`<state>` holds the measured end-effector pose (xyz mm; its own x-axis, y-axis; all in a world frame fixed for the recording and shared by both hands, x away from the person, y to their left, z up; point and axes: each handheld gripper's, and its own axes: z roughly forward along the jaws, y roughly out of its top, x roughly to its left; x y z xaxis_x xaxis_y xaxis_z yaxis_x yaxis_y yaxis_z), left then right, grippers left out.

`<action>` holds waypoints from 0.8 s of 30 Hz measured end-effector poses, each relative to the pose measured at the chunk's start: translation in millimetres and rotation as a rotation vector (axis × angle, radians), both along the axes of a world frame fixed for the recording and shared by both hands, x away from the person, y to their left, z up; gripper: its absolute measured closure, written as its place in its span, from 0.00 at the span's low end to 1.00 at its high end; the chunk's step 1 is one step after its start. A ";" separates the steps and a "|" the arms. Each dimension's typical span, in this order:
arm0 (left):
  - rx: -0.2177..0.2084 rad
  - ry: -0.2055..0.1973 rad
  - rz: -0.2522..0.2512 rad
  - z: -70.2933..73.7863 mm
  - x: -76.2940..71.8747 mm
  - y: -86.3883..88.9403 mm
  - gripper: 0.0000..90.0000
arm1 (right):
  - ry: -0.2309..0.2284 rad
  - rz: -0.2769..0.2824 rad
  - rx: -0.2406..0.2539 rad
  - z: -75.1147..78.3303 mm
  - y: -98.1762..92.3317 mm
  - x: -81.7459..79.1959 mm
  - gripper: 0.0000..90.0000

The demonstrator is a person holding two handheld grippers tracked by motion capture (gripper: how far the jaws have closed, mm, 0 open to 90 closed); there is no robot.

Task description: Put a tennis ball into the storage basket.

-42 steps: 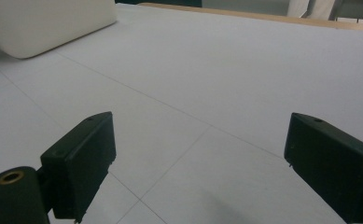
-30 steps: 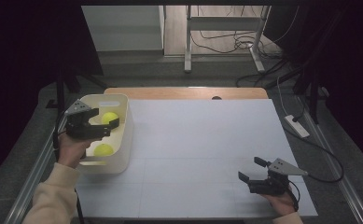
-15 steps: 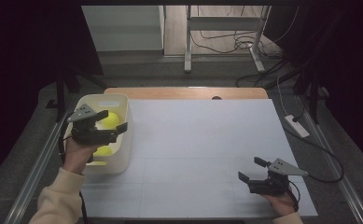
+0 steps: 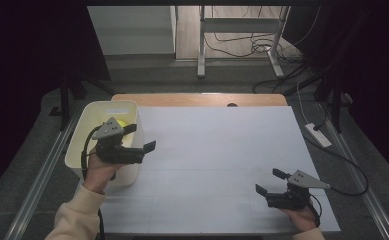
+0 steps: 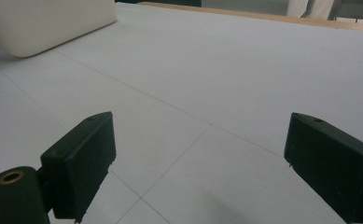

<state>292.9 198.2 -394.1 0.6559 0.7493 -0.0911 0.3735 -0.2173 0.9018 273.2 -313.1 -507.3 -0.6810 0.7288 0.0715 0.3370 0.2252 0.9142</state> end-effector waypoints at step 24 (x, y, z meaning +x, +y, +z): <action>0.055 0.023 -0.145 -34.8 -11.8 -65.2 0.11 | -0.002 -0.001 0.001 0.5 -1.0 0.1 0.10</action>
